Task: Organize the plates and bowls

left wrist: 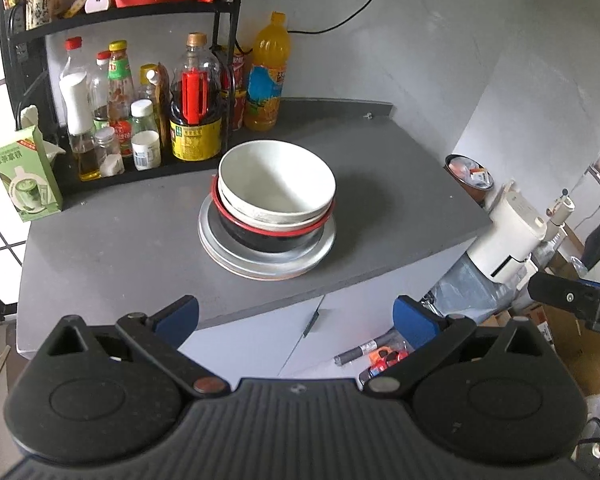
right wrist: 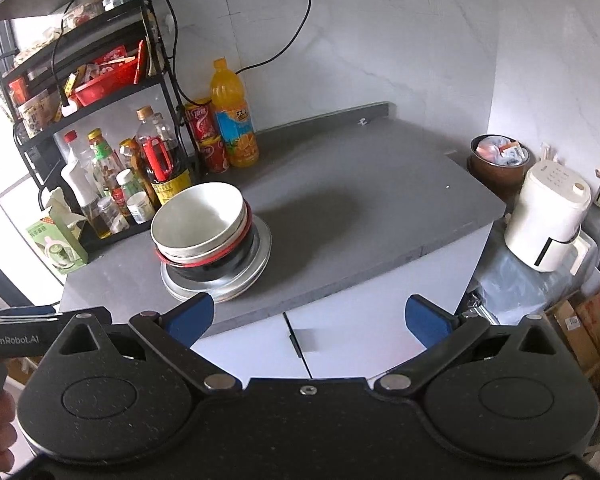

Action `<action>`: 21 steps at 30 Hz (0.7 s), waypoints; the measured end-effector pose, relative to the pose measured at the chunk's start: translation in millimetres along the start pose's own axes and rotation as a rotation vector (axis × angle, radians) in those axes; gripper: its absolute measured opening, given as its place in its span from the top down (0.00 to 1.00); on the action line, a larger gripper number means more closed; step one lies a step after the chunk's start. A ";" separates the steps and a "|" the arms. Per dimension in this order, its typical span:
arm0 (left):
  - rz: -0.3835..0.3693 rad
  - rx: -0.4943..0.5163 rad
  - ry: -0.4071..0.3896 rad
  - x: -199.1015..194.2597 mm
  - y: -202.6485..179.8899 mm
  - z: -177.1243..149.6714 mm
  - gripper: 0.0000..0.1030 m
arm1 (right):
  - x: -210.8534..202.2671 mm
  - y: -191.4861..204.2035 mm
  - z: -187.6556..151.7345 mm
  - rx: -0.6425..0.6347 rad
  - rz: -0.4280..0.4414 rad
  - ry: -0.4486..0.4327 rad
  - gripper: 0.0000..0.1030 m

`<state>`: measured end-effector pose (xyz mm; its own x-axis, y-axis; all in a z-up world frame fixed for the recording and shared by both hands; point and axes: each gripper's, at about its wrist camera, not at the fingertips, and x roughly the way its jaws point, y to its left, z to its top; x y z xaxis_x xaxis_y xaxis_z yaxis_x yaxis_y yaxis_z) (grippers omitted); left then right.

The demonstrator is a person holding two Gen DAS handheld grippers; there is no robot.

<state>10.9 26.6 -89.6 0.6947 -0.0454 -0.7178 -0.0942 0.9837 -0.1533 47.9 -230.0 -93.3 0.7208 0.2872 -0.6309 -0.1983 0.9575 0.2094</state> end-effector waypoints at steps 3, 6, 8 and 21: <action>-0.006 0.006 0.003 -1.5 4.8 -0.2 0.01 | -2.6 3.3 -1.5 -0.001 -0.008 -0.007 0.00; -0.009 0.011 -0.002 -3.9 8.6 1.1 0.01 | -4.2 7.6 -3.2 0.005 -0.006 -0.002 0.00; -0.013 0.016 -0.009 -6.2 8.7 1.5 0.01 | -5.0 10.8 -4.4 0.001 -0.012 0.000 0.00; -0.022 0.040 -0.015 -7.7 6.6 4.9 0.01 | -8.7 12.0 -6.1 0.009 -0.002 -0.003 0.00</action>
<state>8.4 34.3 -81.7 0.7067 -0.0644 -0.7046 -0.0509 0.9886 -0.1414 35.2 -220.9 -89.8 0.7235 0.2849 -0.6288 -0.1909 0.9579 0.2144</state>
